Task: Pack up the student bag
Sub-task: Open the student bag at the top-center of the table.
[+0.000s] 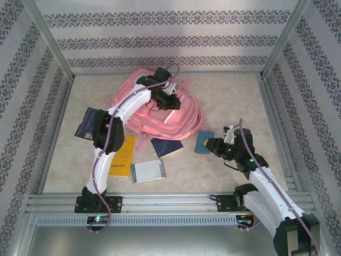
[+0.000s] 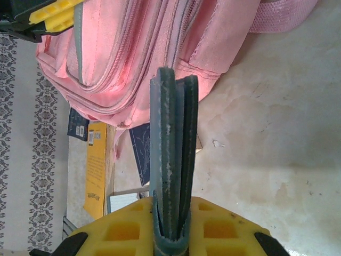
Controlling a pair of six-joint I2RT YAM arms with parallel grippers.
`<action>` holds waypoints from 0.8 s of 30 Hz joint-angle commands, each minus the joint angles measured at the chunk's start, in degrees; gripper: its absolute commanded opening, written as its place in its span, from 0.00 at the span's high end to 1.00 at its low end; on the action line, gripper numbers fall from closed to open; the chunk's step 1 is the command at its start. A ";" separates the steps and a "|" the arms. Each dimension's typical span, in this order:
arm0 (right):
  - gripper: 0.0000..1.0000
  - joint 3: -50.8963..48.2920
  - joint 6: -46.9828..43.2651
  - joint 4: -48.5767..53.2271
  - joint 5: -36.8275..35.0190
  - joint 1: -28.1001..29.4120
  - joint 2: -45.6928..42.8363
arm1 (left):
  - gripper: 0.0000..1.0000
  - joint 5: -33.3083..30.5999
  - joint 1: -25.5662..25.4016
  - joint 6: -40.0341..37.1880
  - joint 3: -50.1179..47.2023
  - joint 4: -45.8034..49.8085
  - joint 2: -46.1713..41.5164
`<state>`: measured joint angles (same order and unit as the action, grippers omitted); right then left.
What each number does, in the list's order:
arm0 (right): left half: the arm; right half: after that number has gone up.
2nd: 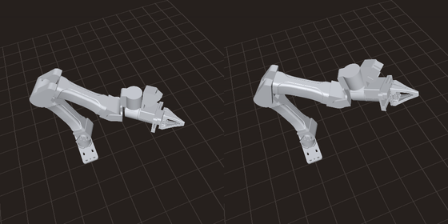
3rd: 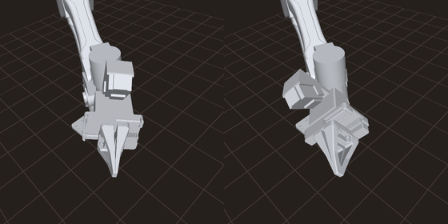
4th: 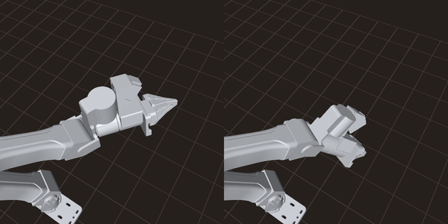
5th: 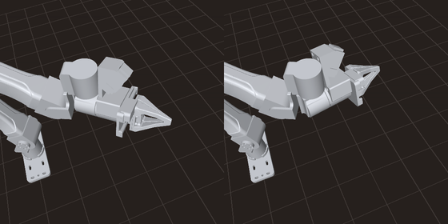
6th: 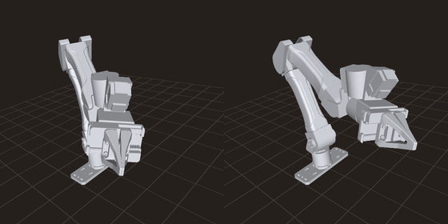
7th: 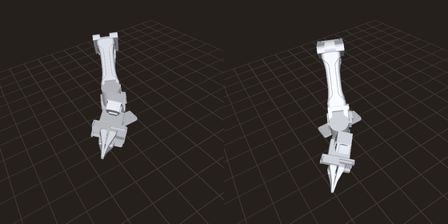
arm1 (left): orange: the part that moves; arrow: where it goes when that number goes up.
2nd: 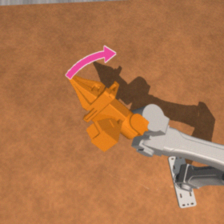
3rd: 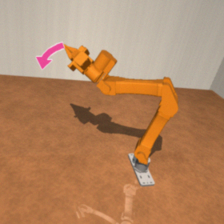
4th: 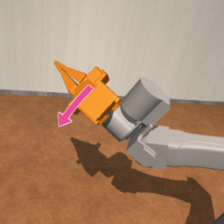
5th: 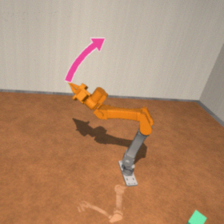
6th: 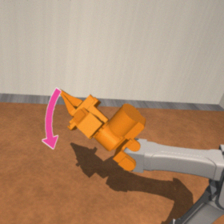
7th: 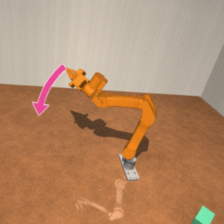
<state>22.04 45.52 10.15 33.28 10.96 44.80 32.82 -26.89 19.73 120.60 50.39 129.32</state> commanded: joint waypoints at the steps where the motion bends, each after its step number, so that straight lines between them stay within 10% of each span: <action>1: 0.96 -1.01 0.71 -2.93 1.54 -0.68 0.59 | 0.78 2.22 -0.19 0.50 0.10 -0.67 1.10; 7: 0.96 -1.74 0.90 -4.07 1.38 -0.77 1.39 | 0.71 3.34 -0.44 1.71 0.23 -2.19 2.82; 12: 0.96 -1.07 0.71 -3.21 1.07 -0.98 0.75 | 1.00 4.45 -0.38 0.35 3.91 1.36 3.28; 24: 1.00 2.48 2.90 -3.62 -6.25 -1.03 -2.42 | 1.00 7.85 6.07 -2.09 13.60 12.16 -6.25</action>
<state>22.39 46.96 8.67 29.95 10.59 42.74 37.60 -23.46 18.98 133.49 60.14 129.69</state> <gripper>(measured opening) 0.157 0.050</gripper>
